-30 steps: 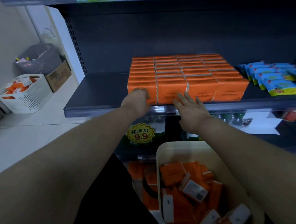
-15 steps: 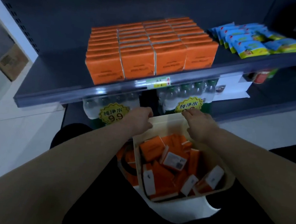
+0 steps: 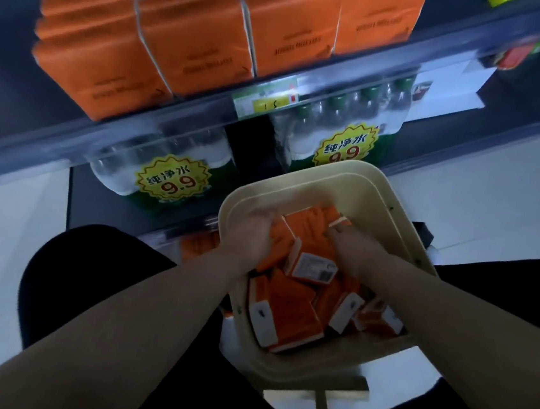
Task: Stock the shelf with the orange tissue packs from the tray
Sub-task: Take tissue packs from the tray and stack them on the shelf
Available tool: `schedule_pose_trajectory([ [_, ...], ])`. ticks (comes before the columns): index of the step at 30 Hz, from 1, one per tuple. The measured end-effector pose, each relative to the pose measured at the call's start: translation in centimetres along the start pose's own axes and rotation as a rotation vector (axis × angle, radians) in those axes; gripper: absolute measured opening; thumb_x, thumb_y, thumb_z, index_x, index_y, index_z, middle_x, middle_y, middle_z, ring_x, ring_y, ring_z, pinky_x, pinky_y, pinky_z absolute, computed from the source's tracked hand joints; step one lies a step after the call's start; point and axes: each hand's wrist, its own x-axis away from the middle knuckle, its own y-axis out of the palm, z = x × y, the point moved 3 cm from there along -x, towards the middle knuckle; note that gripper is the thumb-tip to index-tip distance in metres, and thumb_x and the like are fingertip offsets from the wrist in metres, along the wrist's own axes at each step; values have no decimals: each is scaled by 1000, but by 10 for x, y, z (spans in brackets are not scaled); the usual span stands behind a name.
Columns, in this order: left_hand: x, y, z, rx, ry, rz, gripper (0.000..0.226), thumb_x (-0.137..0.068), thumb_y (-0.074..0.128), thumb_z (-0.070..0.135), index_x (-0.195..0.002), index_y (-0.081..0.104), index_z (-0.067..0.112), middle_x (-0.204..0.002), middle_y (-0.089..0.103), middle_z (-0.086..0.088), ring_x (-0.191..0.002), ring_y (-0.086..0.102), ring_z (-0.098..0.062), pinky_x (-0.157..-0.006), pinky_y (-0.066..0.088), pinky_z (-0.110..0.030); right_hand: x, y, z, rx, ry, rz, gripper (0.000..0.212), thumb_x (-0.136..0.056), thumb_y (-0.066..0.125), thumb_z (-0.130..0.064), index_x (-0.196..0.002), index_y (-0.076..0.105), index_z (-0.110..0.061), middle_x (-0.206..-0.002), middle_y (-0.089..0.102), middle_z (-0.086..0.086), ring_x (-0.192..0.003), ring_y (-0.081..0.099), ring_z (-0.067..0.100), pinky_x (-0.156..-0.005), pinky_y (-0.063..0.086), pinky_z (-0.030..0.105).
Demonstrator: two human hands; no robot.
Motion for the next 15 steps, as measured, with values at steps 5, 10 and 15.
schedule_pose_trajectory([
  [5,-6,7,-9,79,-2,15,29,-94,55,29,-117,55,12,-104,54,-6,-93,48,-13,-73,26,-15,-25,18,-9,60,14,-45,59,-87,57,-13,-140,34,-17,-134,48,10,-119,51,31,-94,45,43],
  [10,-13,13,-15,38,-76,-42,41,-94,52,32,-127,51,9,-126,56,-10,-114,53,-23,-84,35,-23,-40,23,-22,-61,-52,32,62,-89,52,-11,-145,26,-17,-141,42,14,-125,46,33,-92,41,41],
  [15,-19,16,-23,47,-125,-42,36,-93,55,24,-127,53,12,-126,58,-9,-115,54,-24,-90,40,-29,-42,14,-21,-193,-20,121,42,-91,49,-16,-129,33,-12,-114,61,15,-96,63,34,-67,38,35],
])
